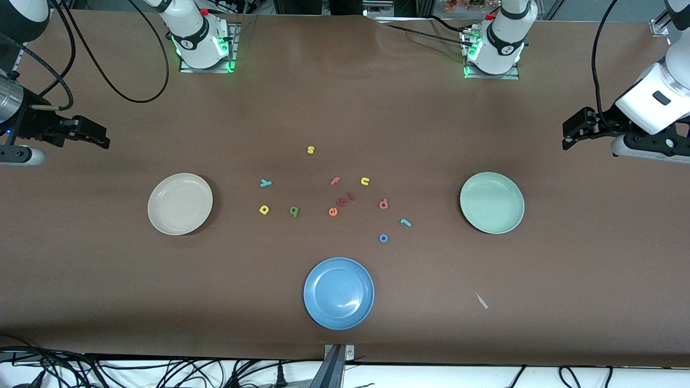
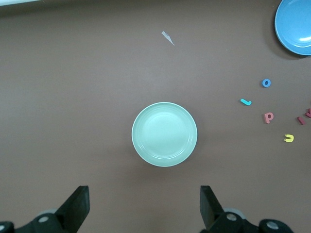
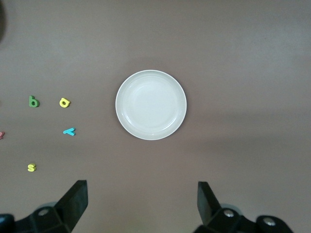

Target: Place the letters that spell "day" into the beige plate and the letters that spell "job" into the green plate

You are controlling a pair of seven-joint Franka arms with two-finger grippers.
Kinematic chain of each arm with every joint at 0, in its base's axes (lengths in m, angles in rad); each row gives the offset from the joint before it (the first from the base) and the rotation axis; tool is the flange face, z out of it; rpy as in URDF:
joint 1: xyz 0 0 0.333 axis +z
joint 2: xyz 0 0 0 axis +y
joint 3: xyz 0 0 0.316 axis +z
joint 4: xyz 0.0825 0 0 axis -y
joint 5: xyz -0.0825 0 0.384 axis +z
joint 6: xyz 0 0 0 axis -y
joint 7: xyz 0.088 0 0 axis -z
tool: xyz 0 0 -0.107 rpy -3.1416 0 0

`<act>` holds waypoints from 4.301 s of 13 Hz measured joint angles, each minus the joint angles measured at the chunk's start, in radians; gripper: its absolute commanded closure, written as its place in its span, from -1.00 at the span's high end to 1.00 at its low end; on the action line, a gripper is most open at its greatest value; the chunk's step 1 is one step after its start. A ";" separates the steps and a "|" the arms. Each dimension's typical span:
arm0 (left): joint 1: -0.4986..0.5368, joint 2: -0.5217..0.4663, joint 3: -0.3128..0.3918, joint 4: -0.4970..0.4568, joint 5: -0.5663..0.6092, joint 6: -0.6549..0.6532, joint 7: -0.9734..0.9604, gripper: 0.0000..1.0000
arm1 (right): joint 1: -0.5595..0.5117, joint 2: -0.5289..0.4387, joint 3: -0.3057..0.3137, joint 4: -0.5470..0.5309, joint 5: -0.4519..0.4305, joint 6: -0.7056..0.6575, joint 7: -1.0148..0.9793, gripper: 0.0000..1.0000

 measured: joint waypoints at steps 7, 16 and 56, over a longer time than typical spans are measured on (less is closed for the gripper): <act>0.000 0.000 0.000 0.000 0.000 0.000 0.000 1.00 | 0.000 0.000 0.000 0.000 0.000 0.000 0.000 1.00; 0.000 0.000 0.000 0.000 0.000 0.000 0.000 1.00 | 0.000 0.000 0.000 0.000 0.000 0.000 0.000 1.00; -0.210 0.423 -0.017 0.031 -0.032 0.206 -0.451 1.00 | 0.080 0.240 0.012 -0.007 0.006 0.017 -0.011 1.00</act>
